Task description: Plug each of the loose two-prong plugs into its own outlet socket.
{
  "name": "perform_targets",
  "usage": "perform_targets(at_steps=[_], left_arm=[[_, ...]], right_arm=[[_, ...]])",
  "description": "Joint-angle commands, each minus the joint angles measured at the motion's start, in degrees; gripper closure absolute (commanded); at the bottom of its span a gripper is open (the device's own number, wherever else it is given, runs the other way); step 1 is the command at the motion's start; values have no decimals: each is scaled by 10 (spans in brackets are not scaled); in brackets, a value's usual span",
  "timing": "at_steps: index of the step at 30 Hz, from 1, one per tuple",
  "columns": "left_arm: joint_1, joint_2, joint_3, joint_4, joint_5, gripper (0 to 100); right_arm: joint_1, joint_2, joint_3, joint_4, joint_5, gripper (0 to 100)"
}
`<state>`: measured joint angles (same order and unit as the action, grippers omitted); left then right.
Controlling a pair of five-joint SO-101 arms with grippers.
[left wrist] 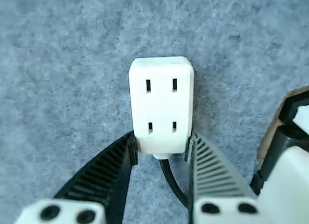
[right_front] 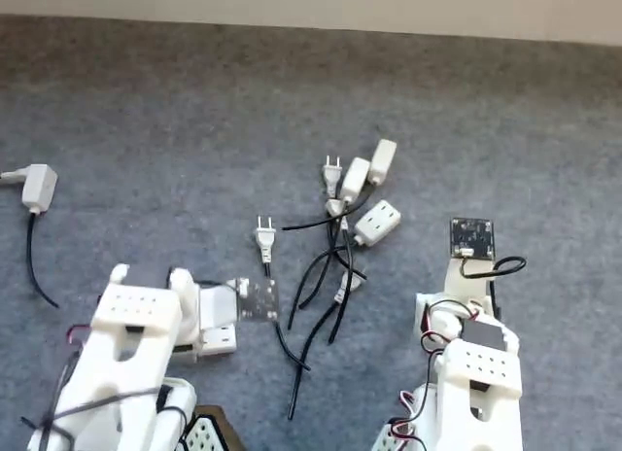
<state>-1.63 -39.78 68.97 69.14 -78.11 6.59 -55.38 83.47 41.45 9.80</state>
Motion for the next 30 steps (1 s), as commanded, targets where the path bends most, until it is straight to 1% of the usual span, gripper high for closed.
perform_targets(at_steps=[1,3,7,9,11,14,19,25,26,27,29,30], left_arm=[[29,-12,73,-54,-50,988],[26,-13,76,-55,-47,969],[-3,-13,27,-55,10,820],[-22,-13,-17,-54,18,755],[-43,-13,-62,-54,18,717],[-66,-13,-118,-43,18,712],[-86,-13,-189,-7,18,712],[-97,-11,-209,7,19,712],[-97,-9,-211,4,33,713],[-97,-9,-211,-11,65,713],[-112,-9,-211,-72,153,713],[-124,-8,-212,-110,208,713]], right_arm=[[-25,-6,-2,-10,-2,670],[-25,-6,-2,-10,-2,670],[-25,-6,-2,-10,-2,670],[-26,-5,-2,-9,-2,670],[-26,-5,-2,-9,-2,670],[-26,-5,-2,-8,-2,670],[-26,-5,-2,-7,-2,670],[-26,-5,-2,-7,-1,670],[-27,-5,-3,-5,0,670],[-27,-5,-6,6,5,670],[-38,-4,-22,38,24,670],[-58,-3,-44,58,24,671]])
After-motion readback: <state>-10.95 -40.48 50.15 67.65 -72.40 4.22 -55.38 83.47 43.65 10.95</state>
